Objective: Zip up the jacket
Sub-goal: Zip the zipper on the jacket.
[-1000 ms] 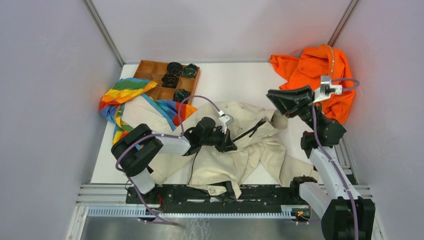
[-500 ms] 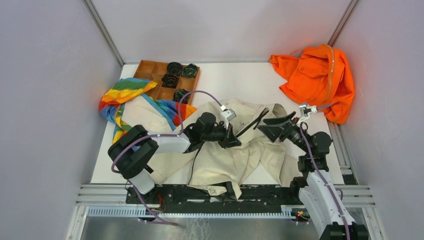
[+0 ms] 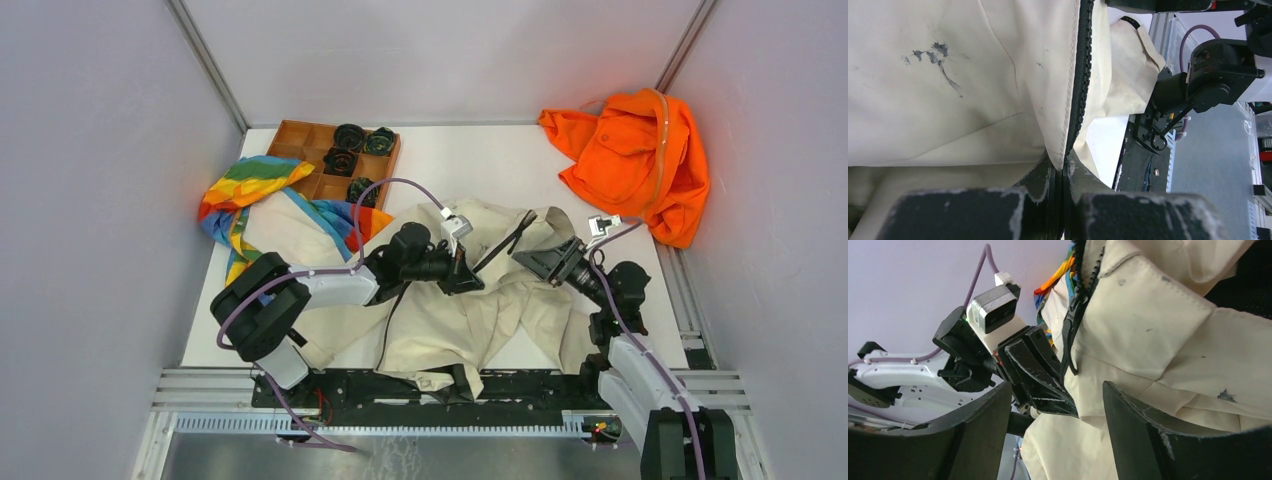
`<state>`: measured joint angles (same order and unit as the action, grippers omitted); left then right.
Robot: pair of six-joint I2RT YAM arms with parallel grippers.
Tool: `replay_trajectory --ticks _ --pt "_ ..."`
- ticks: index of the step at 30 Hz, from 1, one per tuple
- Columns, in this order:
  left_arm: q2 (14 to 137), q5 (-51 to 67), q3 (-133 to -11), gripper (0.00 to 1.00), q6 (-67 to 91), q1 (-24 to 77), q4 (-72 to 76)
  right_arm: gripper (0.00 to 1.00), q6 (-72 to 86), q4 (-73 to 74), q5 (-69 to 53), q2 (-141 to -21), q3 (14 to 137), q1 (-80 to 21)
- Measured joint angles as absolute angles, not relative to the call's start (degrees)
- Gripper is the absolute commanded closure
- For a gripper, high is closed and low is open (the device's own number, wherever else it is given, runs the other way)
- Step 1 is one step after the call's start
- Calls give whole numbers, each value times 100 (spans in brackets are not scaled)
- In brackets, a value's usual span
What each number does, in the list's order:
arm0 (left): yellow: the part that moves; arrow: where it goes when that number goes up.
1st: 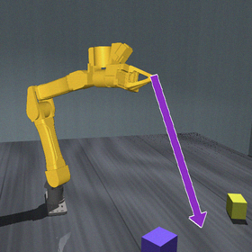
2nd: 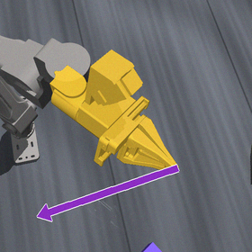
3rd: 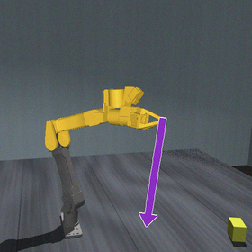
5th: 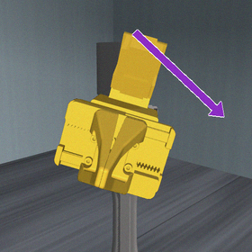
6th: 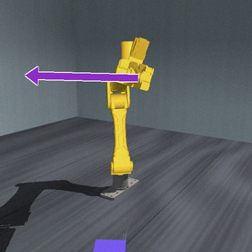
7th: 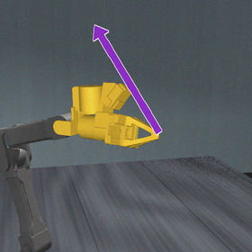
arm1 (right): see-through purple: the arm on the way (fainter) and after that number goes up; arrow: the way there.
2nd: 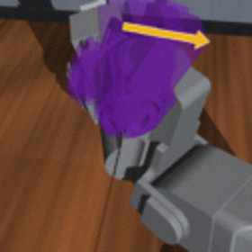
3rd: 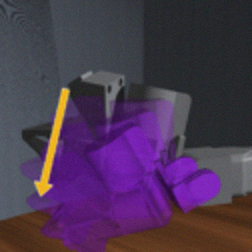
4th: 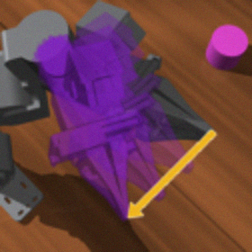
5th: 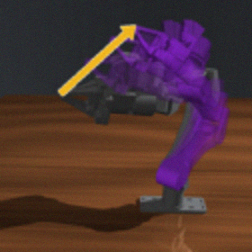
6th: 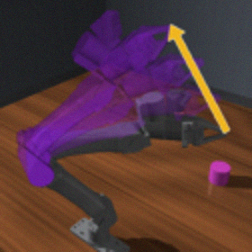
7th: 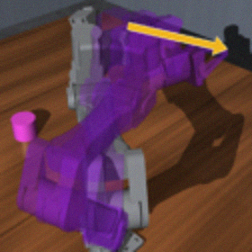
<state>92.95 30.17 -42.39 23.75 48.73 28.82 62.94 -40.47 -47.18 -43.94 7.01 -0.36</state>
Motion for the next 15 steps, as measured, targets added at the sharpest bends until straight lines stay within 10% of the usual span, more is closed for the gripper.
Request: replay_trajectory --ticks 15 --pt "9295 3061 -4392 98 2416 4939 2810 60 7199 -5347 -4648 -5402 882 -224"
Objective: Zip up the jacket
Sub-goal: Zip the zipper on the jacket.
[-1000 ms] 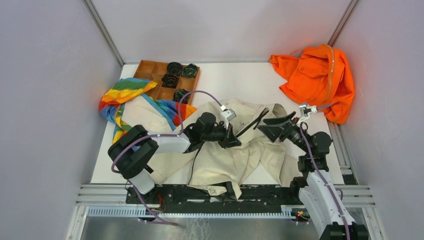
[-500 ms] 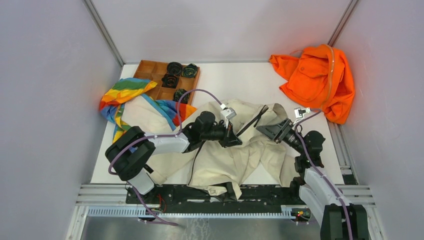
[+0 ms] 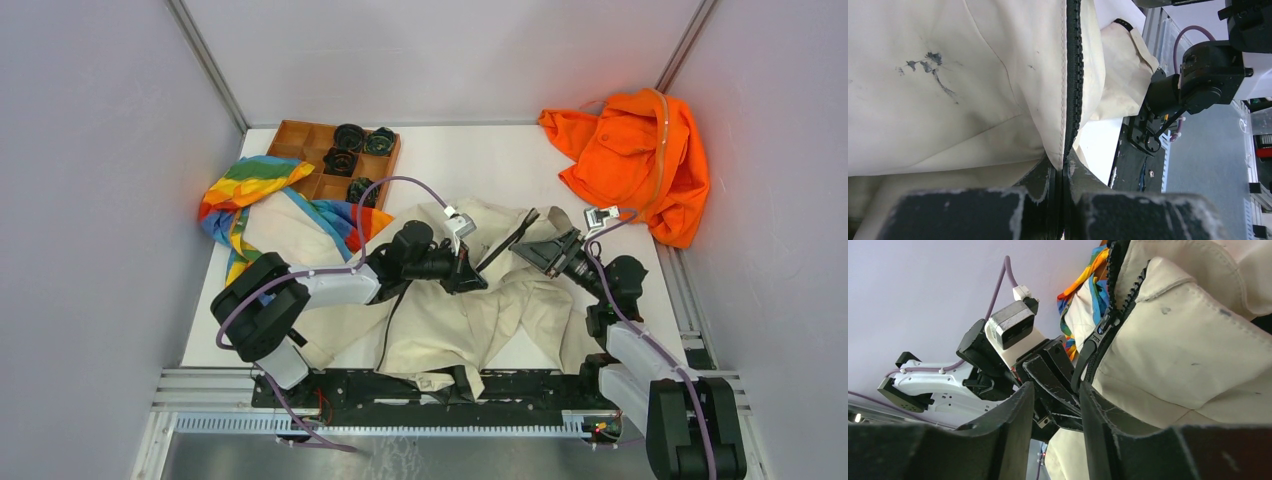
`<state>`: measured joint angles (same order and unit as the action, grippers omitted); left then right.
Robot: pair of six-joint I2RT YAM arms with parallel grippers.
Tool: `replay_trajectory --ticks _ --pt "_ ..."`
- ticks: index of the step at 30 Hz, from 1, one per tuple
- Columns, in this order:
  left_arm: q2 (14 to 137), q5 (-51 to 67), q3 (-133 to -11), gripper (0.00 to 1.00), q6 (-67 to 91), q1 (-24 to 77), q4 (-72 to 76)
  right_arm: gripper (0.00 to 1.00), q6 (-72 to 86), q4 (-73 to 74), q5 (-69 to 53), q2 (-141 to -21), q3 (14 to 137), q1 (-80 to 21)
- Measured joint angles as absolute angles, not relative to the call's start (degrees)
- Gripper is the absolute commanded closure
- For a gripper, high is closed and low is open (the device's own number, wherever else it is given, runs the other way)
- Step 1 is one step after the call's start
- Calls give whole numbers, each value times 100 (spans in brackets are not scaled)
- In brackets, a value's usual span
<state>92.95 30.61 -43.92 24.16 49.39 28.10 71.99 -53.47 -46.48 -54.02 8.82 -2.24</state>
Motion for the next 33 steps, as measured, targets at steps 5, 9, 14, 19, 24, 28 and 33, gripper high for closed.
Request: replay_trajectory --ticks 5,9,14,19,24,28,33 --pt "9295 3063 -4431 98 2418 4939 2744 60 7218 -5352 -4635 -5430 888 -231" --pt "9295 3065 -4442 98 2416 4939 2720 64 7225 -5312 -4602 -5492 888 -231" --pt "9295 3063 -4442 98 2416 4967 2707 69 7330 -5360 -4512 -5634 888 -248" --pt "9295 3061 -4464 98 2416 5026 2698 69 7430 -5443 -4427 -5721 888 -296" --pt "9297 3061 -4517 98 2416 5061 2685 57 7478 -5448 -4357 -5730 888 -331" --pt "9297 3059 -4532 98 2416 5076 2674 53 7483 -5435 -4333 -5728 888 -338" --pt "9297 3052 -4541 98 2418 5118 2663 68 7491 -5433 -4276 -5728 888 -338"
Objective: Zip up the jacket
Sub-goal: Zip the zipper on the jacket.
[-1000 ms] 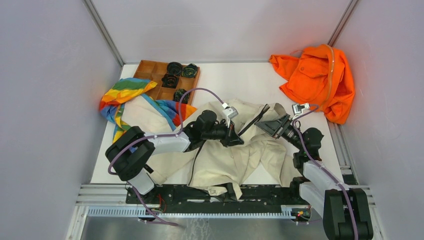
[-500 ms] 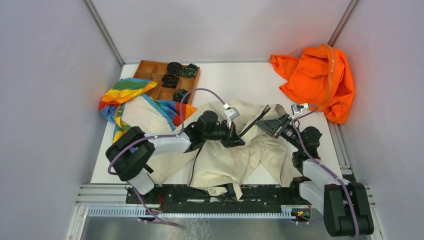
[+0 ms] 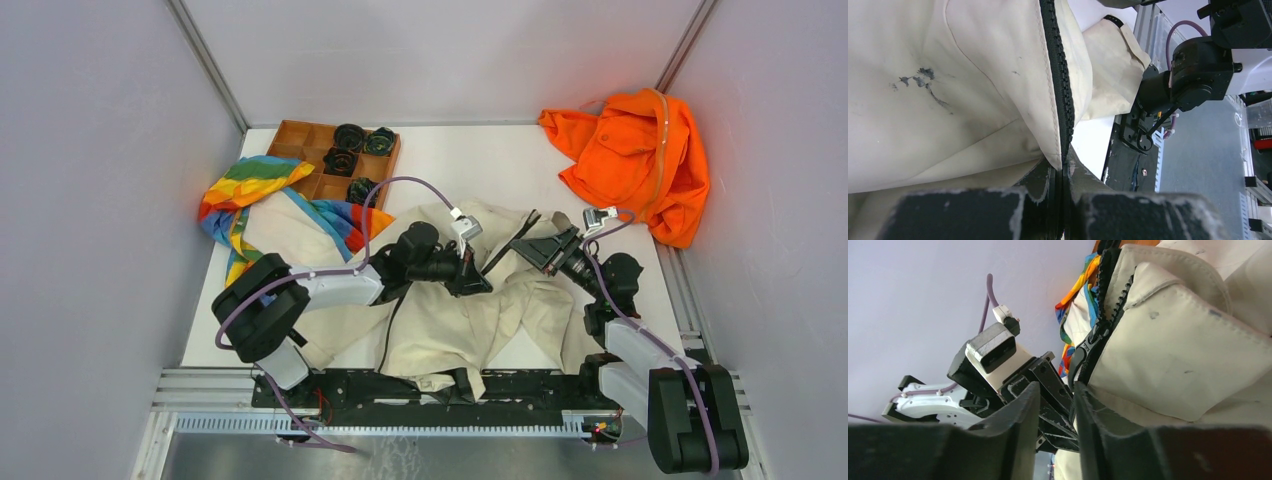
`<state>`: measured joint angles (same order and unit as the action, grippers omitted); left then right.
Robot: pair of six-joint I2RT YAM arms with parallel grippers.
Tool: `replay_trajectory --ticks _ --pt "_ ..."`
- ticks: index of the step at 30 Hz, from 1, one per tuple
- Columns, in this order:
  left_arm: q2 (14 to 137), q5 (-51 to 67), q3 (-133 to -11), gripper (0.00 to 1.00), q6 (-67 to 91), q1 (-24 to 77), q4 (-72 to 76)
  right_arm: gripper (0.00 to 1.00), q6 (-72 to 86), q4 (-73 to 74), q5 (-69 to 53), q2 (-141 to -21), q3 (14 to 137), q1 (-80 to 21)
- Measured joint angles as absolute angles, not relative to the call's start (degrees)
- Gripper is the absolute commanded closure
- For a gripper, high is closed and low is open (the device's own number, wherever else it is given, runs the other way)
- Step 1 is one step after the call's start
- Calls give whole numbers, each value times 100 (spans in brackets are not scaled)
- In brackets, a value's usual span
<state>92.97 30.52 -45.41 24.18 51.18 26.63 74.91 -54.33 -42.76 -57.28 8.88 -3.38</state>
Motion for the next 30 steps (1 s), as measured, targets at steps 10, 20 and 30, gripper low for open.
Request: replay_trajectory --ticks 10,20,30 --pt "9310 2971 -4550 98 2416 5247 2663 48 7542 -5286 -4158 -5572 888 -338" --pt "9310 2449 -4550 98 2412 5457 2674 46 7325 -4300 -3750 -4947 891 -340" --pt "9310 2110 -4547 98 2408 5693 2786 77 7341 -4287 -3638 -4993 888 -340"
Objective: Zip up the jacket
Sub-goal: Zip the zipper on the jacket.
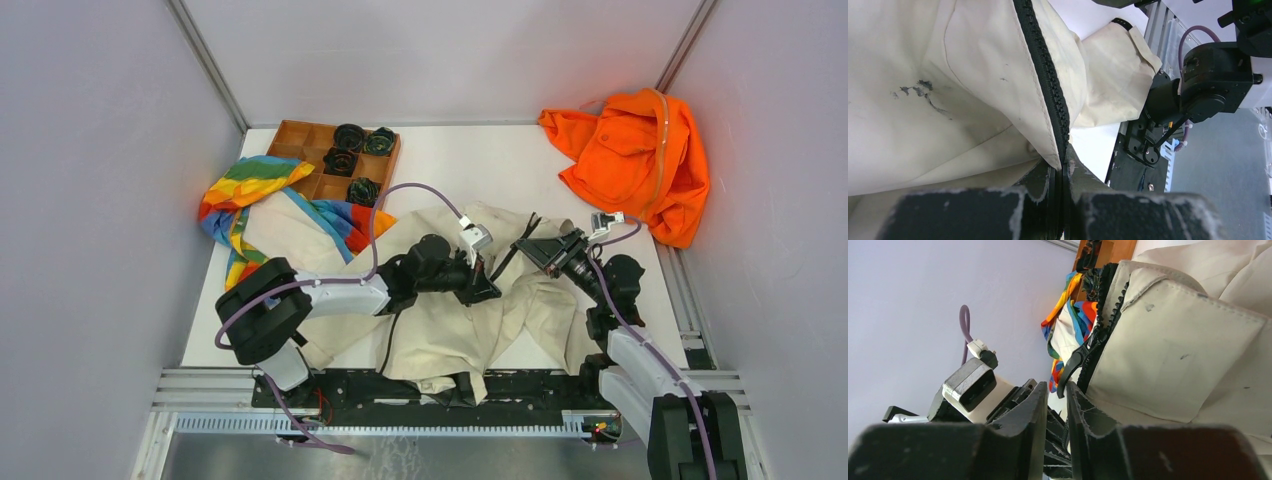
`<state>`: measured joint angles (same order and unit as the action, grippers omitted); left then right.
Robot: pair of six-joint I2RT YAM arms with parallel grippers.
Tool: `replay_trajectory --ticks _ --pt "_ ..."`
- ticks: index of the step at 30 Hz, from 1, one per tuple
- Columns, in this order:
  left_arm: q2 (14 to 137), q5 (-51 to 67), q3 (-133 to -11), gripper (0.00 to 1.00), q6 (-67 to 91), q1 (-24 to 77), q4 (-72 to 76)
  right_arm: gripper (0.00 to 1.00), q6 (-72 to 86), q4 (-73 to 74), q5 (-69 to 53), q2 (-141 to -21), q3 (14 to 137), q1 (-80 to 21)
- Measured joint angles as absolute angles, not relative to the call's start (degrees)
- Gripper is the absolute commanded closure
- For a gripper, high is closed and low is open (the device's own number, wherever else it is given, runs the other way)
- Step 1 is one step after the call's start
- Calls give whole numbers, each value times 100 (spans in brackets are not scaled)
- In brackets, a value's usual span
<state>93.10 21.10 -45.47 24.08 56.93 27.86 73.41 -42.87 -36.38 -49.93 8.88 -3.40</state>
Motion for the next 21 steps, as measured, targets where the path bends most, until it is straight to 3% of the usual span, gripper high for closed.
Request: replay_trajectory --ticks 4,8,12,16,21 --pt "9310 1997 -4528 98 2401 5717 2818 76 7301 -4250 -3634 -4984 886 -340" --pt "9306 1841 -4453 98 2303 5765 2847 58 7253 -4125 -3610 -4921 860 -340" --pt "9251 1551 -4338 98 2143 5863 2858 50 7220 -4075 -3592 -4871 854 -340" --pt "9137 1151 -4298 98 1933 6023 2853 51 7234 -4062 -3577 -4869 854 -346" --pt "9083 690 -4298 98 1623 6228 2849 65 7266 -4058 -3546 -4869 854 -351"
